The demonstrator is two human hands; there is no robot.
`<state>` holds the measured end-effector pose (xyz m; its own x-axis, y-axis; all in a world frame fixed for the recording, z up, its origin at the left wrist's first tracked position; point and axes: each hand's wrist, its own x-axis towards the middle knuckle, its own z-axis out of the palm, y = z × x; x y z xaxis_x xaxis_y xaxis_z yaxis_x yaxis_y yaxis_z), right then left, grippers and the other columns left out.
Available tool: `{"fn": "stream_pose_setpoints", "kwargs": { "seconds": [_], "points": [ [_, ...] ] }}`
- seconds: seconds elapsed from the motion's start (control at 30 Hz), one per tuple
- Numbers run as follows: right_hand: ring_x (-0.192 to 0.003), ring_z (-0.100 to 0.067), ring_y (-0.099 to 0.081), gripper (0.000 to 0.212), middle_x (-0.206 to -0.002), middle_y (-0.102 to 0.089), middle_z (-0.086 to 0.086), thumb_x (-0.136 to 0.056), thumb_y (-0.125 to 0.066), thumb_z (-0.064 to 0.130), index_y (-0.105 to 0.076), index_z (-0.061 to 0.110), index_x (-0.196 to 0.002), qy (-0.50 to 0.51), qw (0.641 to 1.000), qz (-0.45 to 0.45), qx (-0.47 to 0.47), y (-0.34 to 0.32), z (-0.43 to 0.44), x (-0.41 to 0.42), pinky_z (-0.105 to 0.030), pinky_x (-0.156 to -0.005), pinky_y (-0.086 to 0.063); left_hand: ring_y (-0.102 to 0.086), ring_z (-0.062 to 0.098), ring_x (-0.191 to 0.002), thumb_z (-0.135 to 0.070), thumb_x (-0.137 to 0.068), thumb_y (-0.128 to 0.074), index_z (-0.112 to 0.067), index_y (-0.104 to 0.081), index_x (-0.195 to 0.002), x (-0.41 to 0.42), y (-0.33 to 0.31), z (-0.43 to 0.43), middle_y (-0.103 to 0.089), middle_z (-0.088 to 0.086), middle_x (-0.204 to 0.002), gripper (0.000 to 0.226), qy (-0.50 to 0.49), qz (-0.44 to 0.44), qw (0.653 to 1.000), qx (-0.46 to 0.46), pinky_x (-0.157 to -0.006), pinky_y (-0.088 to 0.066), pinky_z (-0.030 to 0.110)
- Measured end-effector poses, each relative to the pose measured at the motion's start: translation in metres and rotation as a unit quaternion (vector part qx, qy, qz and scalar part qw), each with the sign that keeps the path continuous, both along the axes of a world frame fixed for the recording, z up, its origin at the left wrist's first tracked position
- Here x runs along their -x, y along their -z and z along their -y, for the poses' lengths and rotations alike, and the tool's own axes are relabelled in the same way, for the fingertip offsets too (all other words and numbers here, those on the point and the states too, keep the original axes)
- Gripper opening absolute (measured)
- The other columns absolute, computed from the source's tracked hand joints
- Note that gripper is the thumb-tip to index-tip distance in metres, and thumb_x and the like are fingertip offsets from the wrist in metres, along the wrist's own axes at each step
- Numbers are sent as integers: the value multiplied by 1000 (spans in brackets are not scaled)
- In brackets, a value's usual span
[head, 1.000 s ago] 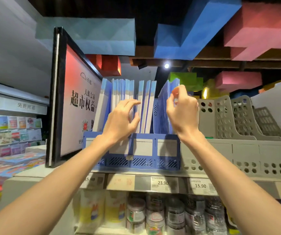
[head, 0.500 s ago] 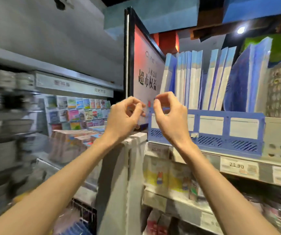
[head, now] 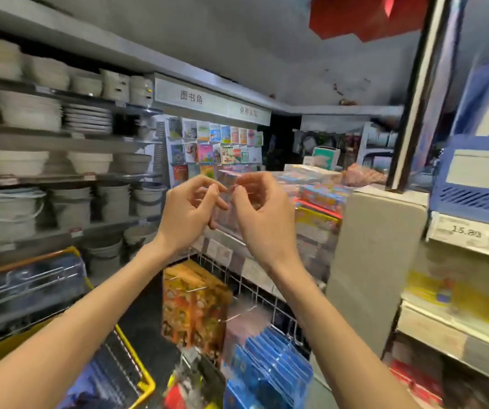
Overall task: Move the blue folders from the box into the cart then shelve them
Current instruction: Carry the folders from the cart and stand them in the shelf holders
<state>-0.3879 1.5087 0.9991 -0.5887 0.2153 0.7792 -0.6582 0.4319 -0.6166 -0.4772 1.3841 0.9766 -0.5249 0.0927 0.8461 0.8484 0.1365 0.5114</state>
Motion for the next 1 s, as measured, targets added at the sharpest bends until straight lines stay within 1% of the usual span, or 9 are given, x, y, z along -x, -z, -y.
{"fn": "stream_pose_setpoints", "kwargs": {
  "seconds": [0.1,0.17,0.27,0.4,0.47,0.57,0.77,0.87,1.0],
  "points": [
    [-73,-1,-63,4,-80,-68,9,-94,-62,17,-65,15,-95,-11,999,41,5,30,59,47,-13,-65,-48,-66,16,-50,-10,-102,-56,0,-67,-98,37,31,67,-72,-1,-73,15,-36,25,999,24,-45,-53,30],
    [-73,-1,-63,5,-79,-68,9,-93,-62,17,-65,14,-95,-13,998,66,12,50,96,77,-16,-66,-49,-65,10,-51,-11,-102,-56,-1,-67,-98,61,53,103,-71,-1,-71,15,-52,53,997,23,-46,-51,26],
    [-75,-2,-64,7,-82,-70,5,-92,-62,17,-65,13,-97,-30,992,119,32,80,149,118,-23,-70,-53,-63,10,-53,-10,-101,-55,-3,-68,-98,90,86,152,-69,-11,-66,15,-84,108,990,19,-46,-50,22],
    [-82,-13,-68,8,-83,-69,3,-89,-62,16,-66,14,-97,-48,975,194,93,132,208,160,-46,-76,-59,-61,7,-46,-6,-102,-52,-3,-65,-99,123,137,206,-68,-6,-67,14,-91,198,976,-6,-41,-48,22],
    [-81,-14,-68,9,-83,-69,2,-90,-61,14,-66,12,-97,-55,966,230,101,162,232,176,-47,-76,-58,-61,10,-44,-6,-101,-52,-4,-65,-100,139,170,231,-70,-5,-66,13,-108,235,966,-9,-41,-47,23],
    [-80,-19,-69,10,-83,-71,-3,-88,-60,14,-67,13,-95,-48,948,296,103,213,258,199,-45,-78,-57,-60,20,-42,-9,-101,-53,-6,-65,-101,159,225,263,-74,2,-71,12,-135,308,942,-3,-44,-52,31],
    [-83,-26,-70,14,-83,-71,-4,-79,-56,25,-67,22,-88,-50,894,431,108,306,288,249,-48,-82,-56,-58,7,-41,-7,-102,-51,-4,-61,-107,187,318,294,-72,11,-80,12,-163,431,887,25,-43,-47,18],
    [-87,-26,-68,14,-88,-72,-4,-85,-54,24,-66,22,-91,-65,865,487,101,342,296,276,-44,-82,-57,-63,16,-47,-17,-103,-50,-11,-60,-111,208,352,308,-74,4,-87,14,-182,488,851,69,-52,-52,25],
    [-90,-26,-68,13,-89,-71,-3,-86,-53,23,-66,22,-89,-71,838,532,99,378,302,319,-44,-84,-57,-66,19,-53,-21,-104,-50,-13,-59,-116,244,383,327,-72,3,-91,17,-202,531,817,97,-56,-56,34]
  ]
}}
